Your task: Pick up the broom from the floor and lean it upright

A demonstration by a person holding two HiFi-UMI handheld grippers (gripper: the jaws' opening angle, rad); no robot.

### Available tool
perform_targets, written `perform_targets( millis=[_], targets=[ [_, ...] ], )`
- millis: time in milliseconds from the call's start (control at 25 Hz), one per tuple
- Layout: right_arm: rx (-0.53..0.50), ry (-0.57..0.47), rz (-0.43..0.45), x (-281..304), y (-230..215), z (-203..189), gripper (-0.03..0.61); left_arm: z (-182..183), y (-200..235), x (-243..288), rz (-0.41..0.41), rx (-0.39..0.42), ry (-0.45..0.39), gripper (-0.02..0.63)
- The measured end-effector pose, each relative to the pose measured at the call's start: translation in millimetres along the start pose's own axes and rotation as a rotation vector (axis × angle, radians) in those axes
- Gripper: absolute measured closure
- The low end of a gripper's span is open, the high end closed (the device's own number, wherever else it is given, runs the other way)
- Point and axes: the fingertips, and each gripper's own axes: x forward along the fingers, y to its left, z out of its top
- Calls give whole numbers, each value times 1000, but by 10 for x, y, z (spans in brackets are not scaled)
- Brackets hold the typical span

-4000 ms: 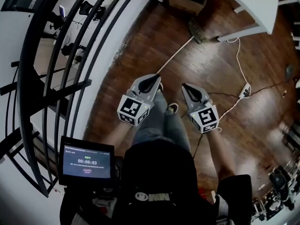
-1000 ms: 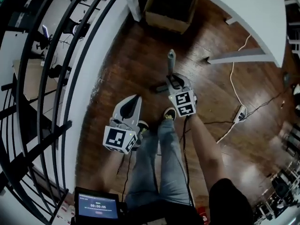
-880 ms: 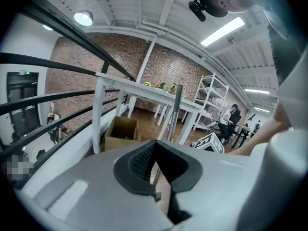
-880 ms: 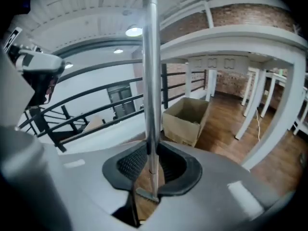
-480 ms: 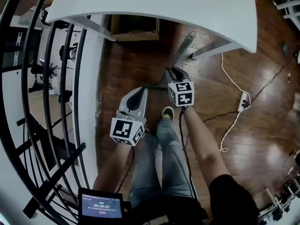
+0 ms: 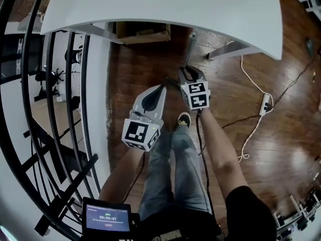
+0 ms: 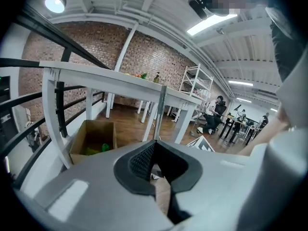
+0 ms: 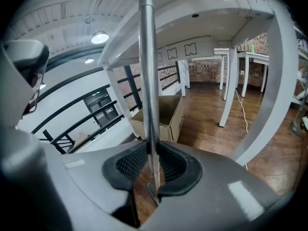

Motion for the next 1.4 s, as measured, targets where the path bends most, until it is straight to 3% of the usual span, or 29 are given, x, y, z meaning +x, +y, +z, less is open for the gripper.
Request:
perform_targets(
  millis=[320,880,1400],
  targets=[
    [-4,-20,58,155,-110,22,494,-275,144,36,-38,-1,76,601],
    [-65,-50,33,279,-188,19,486,-380,363,79,-20,-13,75,601],
    [-61,-51,-7,273,-207,13,467,-426,436,30,-12,-12,83,601]
  ],
)
